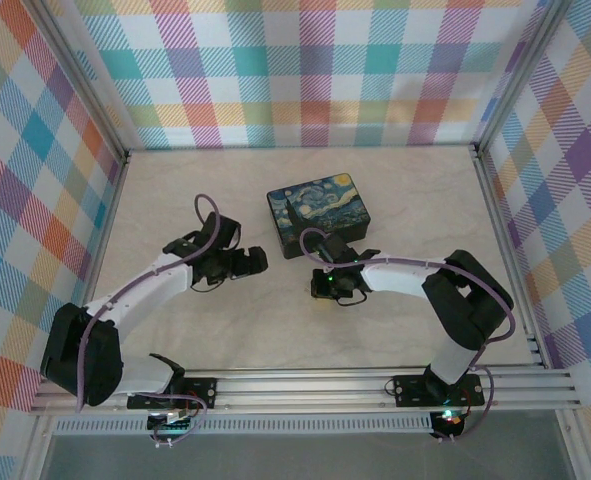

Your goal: Unlock the padlock with the key

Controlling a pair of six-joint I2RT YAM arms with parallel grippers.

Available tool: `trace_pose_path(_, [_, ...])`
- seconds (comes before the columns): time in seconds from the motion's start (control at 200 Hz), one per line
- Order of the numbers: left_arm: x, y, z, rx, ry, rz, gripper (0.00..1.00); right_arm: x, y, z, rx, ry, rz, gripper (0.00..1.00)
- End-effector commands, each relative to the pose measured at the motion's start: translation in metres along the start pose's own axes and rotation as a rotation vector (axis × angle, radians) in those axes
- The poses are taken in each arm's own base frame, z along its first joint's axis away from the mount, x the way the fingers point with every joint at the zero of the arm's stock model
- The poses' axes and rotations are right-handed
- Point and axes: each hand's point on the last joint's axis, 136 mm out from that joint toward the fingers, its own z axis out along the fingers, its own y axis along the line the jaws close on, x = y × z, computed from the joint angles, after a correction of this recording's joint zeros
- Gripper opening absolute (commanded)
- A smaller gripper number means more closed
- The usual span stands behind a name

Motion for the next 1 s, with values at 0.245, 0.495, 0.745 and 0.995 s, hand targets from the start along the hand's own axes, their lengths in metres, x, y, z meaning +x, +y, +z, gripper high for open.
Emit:
trace_pose_path(0.245, [-0.016, -0.012, -0.016, 0.018, -0.04, -0.005, 0.98, 0.014, -0.012, -0.009, 0.097, 0.062, -0.081, 0.31])
trace_pose_path(0.495, [-0.014, -0.011, -0.01, 0.02, -0.039, -0.029, 0.98, 0.006, 0.012, -0.01, 0.042, 0.03, -0.144, 0.35])
trace_pose_path(0.745, [-0.012, -0.007, -0.005, 0.005, -0.033, -0.041, 0.98, 0.007, 0.01, 0.004, 0.093, 0.088, -0.151, 0.36])
trace_pose_path(0.995, [-0.015, -0.003, -0.011, -0.014, -0.051, -0.028, 0.99, 0.023, -0.011, 0.015, 0.164, 0.149, -0.105, 0.33])
